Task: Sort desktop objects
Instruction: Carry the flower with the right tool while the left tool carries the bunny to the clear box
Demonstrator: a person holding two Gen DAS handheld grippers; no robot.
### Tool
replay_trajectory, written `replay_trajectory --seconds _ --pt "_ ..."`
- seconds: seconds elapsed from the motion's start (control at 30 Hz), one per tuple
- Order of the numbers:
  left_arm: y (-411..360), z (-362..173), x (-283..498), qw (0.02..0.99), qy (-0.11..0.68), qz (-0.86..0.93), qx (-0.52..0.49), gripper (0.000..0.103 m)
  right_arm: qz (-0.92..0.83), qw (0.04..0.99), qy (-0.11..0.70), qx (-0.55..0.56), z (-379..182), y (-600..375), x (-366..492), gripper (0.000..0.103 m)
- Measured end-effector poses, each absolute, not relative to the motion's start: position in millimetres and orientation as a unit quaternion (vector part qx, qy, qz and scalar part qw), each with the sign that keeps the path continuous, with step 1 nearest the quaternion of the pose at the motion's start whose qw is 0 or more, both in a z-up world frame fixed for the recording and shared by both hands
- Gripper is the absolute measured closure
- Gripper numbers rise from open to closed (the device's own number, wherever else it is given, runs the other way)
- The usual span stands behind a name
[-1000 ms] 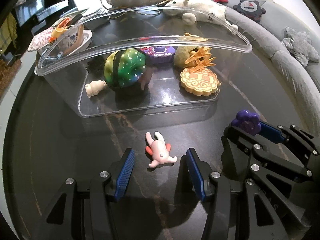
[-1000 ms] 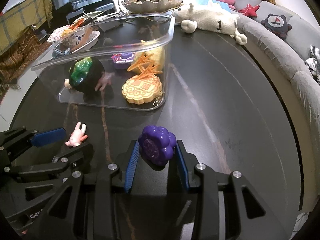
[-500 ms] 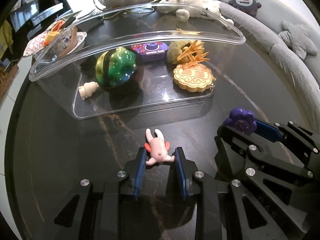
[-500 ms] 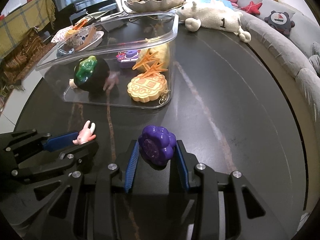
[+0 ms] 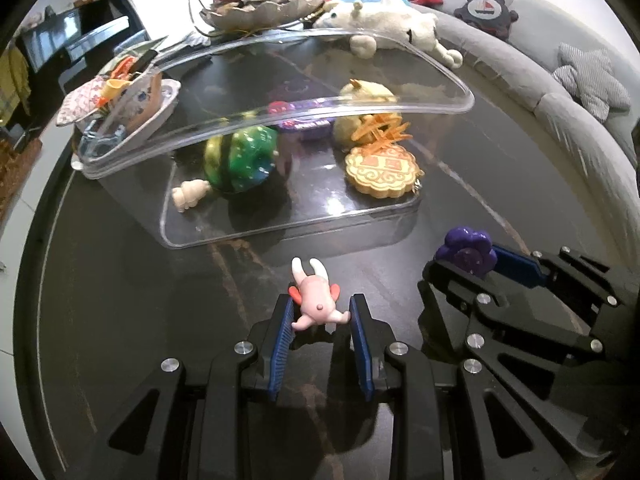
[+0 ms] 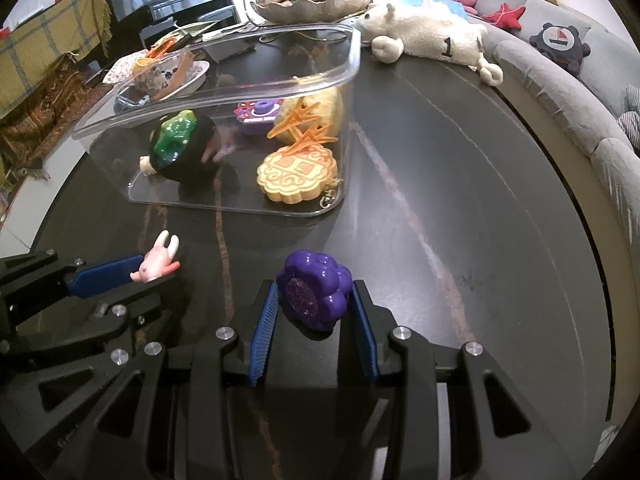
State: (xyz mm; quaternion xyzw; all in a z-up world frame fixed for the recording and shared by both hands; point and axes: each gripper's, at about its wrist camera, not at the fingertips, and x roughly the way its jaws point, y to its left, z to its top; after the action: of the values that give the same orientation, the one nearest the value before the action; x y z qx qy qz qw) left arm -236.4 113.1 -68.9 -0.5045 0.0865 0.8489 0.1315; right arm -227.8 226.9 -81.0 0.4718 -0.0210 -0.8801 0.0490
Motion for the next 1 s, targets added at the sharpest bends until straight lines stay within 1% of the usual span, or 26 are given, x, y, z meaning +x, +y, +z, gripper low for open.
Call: replay_trajectory --seconds 0.17,1.0 --pt "106 -64 -235 0.122 0.087 0.852 -0.501 0.077 -0.886 0.053 -0.013 0.460 -70 219 -223 0.069" --pt "52 2 -178 0.096 0.064 0.892 -0.437 0.078 -0.907 0.055 -0.009 0.418 -8 170 -174 0.069"
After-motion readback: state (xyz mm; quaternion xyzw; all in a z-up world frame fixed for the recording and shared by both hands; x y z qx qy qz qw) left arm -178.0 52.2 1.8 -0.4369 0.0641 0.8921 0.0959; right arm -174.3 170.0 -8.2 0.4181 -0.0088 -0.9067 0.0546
